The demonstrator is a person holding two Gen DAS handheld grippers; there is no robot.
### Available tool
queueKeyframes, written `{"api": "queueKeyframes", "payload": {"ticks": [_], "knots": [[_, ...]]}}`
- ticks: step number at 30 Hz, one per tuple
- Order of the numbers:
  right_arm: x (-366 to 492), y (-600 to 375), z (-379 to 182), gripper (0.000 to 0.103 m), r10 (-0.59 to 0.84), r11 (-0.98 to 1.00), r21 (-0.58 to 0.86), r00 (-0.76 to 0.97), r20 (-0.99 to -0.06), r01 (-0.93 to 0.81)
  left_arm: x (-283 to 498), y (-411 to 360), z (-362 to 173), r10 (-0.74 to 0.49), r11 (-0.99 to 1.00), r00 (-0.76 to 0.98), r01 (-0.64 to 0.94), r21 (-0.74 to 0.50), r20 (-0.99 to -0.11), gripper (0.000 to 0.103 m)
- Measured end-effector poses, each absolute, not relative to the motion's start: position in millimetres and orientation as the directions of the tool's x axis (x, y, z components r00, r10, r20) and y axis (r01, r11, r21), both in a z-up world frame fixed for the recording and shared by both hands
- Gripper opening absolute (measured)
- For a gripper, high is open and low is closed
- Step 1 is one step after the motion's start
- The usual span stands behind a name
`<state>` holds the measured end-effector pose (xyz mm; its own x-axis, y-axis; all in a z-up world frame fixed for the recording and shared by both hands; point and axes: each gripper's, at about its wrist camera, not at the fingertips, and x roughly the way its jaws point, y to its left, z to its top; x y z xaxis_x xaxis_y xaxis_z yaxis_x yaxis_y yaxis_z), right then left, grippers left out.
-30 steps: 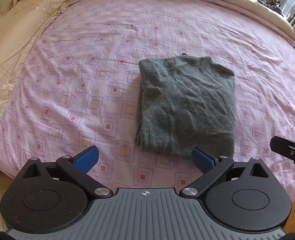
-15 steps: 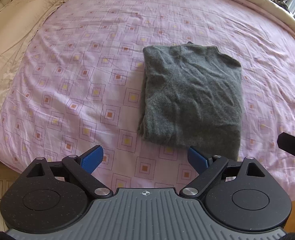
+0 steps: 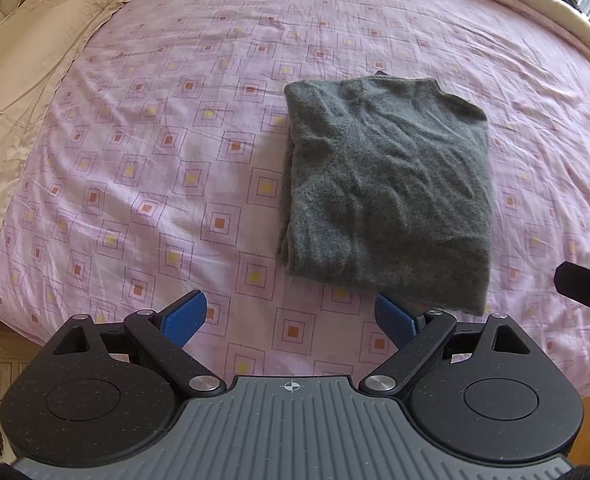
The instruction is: Fold small clothes
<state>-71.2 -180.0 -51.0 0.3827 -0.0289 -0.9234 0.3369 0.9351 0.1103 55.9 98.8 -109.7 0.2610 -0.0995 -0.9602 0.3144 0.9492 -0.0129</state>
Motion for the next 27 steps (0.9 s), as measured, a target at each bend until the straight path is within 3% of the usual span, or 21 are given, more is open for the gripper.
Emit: {"api": "queueKeyframes", "payload": {"ticks": [27], "knots": [[-57, -179, -71, 0.102, -0.066, 0.926, 0.040, 0.266, -0.962, 0.376, 61, 99, -119, -0.036, 0.949, 0.266, 0.311, 0.051, -0.963, 0.092]]}}
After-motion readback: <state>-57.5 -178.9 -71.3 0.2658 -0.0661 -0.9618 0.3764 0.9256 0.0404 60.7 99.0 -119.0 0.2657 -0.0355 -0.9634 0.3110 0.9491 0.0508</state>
